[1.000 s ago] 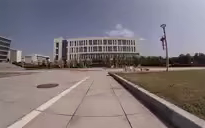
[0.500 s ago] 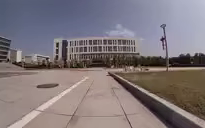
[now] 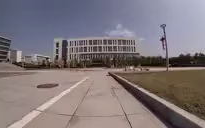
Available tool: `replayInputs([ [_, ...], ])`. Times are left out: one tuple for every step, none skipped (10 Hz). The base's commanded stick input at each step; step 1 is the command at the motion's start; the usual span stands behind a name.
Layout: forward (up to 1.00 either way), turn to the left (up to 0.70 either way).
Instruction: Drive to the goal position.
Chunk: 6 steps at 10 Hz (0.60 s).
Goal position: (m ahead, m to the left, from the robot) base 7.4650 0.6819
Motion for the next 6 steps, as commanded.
replayInputs([
  [0.04, 0.00],
  [0.04, 0.00],
  [0.04, 0.00],
  [0.04, 0.00],
  [0.04, 0.00],
  [0.04, 0.00],
])
